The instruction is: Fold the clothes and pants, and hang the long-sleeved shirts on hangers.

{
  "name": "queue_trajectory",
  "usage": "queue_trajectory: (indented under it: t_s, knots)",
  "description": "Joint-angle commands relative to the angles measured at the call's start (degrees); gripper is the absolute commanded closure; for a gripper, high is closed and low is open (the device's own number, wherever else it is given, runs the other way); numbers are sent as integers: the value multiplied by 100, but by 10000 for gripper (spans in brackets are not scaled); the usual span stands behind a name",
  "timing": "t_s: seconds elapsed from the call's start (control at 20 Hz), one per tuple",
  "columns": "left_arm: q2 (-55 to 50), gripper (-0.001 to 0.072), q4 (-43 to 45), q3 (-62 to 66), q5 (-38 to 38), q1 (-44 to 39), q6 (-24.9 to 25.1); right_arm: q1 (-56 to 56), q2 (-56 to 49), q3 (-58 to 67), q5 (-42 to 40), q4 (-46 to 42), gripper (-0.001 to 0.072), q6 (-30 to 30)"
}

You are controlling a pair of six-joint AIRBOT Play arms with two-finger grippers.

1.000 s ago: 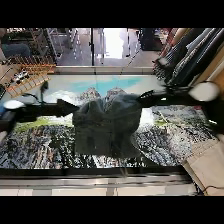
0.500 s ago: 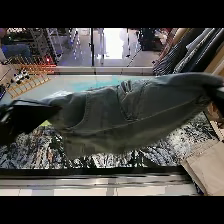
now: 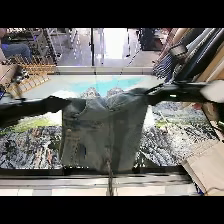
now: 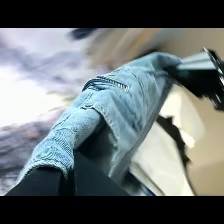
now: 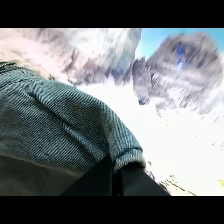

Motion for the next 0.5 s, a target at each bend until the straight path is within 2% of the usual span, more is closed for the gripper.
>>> queue_trajectory:
  t_s: [0.0, 0.05, 0.1, 0.15, 0.25, 0.35, 0.45]
  knots:
    - [-1810, 679, -492, 7, 1427, -74, 413, 7, -1834, 9, -1694, 691, 657, 404]
    - [-2225, 520, -682, 186, 1499, -4, 413, 4, -2140, 35, -2124, 1012, 637, 507]
    - [-2562, 199, -743, 437, 1412, 98, 411, -11, -2343, 114, -2223, 1296, 408, 505]
    - [-2780, 140, -721, 680, 1152, 243, 411, -44, -2428, 221, -2013, 1335, 155, 503]
    - [-2889, 140, -328, 942, 505, 592, 363, -232, -2347, 299, -1049, 1097, 152, 509]
    - [-2852, 140, 610, 951, 9, 887, -138, -562, -2286, 275, 398, 999, 153, 595]
    - [-2861, 141, 1823, 951, -431, 1008, -590, -804, -2184, -138, 1556, 1040, 227, 662]
